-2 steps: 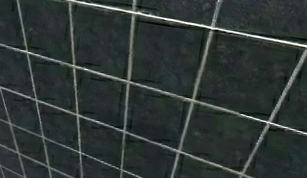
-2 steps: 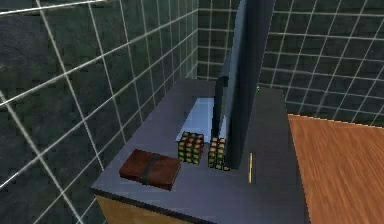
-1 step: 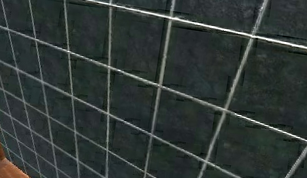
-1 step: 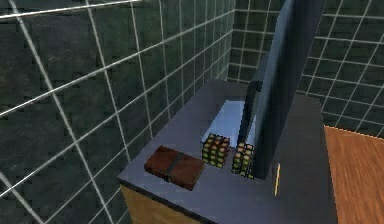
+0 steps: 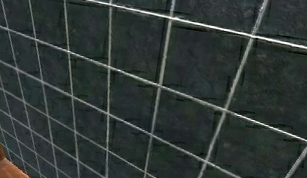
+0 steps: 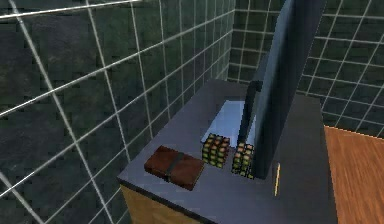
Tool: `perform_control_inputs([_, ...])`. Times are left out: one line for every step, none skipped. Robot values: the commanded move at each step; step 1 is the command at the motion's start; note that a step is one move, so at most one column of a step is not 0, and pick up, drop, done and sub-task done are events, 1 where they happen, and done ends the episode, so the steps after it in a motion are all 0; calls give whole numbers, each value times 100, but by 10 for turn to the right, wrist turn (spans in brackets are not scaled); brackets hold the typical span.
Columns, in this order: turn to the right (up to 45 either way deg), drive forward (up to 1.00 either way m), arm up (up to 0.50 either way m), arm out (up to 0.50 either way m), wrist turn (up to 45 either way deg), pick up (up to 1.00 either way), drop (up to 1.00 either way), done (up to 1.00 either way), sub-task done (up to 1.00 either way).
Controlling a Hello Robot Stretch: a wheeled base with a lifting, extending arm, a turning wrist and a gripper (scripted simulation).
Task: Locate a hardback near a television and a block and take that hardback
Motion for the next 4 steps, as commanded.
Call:
perform_control_inputs([0,0,28,0,0,0,0,0,0])
perform_control_inputs([0,0,0,22,0,0,0,0,0])
perform_control_inputs([0,0,0,0,450,0,0,0,0])
perform_control_inputs([0,0,0,0,450,0,0,0,0])
